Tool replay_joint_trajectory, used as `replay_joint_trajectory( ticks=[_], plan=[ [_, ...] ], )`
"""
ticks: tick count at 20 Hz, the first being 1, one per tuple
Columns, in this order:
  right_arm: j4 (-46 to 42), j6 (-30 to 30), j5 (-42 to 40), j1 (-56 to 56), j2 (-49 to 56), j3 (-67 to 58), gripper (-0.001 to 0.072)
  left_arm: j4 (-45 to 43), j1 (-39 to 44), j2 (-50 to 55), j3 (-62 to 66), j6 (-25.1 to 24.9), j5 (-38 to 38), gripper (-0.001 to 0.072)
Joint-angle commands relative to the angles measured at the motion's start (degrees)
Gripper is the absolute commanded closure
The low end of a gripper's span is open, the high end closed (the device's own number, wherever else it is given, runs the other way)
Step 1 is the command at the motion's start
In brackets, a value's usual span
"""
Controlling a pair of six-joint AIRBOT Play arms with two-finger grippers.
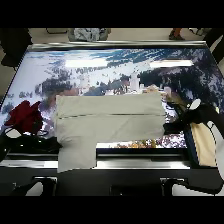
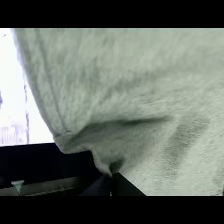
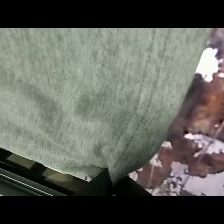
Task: Fold the shirts.
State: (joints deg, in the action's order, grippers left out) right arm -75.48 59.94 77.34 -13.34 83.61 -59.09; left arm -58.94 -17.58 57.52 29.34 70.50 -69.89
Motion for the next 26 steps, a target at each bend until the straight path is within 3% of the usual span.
replay_joint_trajectory(
  ticks=[1, 6, 13, 17, 23, 24, 25, 26],
  plan=[
    [1.77, -1.92, 0.22, -0.02, -3.10, -5.42, 0.0672, 3.08, -0.07, -4.63, 7.34, 0.70, -2.99, 0.0682],
    [3.82, 0.00, -6.14, 3.23, -0.02, -16.48, 0.0673, 3.19, -0.07, -1.09, 18.51, 5.57, 4.20, 0.0683],
    [1.97, 6.97, -12.02, 6.75, 18.08, -38.91, 0.0672, 8.61, 0.15, 21.42, 36.65, 5.57, 11.10, 0.0683],
    [6.49, 7.41, -16.85, 6.78, 23.74, -41.86, 0.0672, 10.99, 1.81, 32.98, 45.11, 5.38, 13.18, 0.0682],
    [4.70, 7.82, -9.70, 6.75, 28.46, -41.83, 0.0670, 10.97, 3.41, 40.15, 46.90, 5.60, 13.62, 0.0678],
    [4.55, 7.82, -9.64, 6.75, 28.30, -41.86, 0.0669, 10.99, 3.26, 40.15, 46.90, 5.84, 13.31, 0.0668],
    [4.50, 7.82, -10.27, 6.62, 27.63, -41.86, 0.0665, 11.02, 2.91, 39.82, 47.08, 6.05, 12.83, 0.0608],
    [4.57, 7.87, -10.95, 6.25, 26.60, -41.86, 0.0523, 10.97, 2.40, 39.43, 47.84, 6.01, 11.72, 0.0462]
  ],
)
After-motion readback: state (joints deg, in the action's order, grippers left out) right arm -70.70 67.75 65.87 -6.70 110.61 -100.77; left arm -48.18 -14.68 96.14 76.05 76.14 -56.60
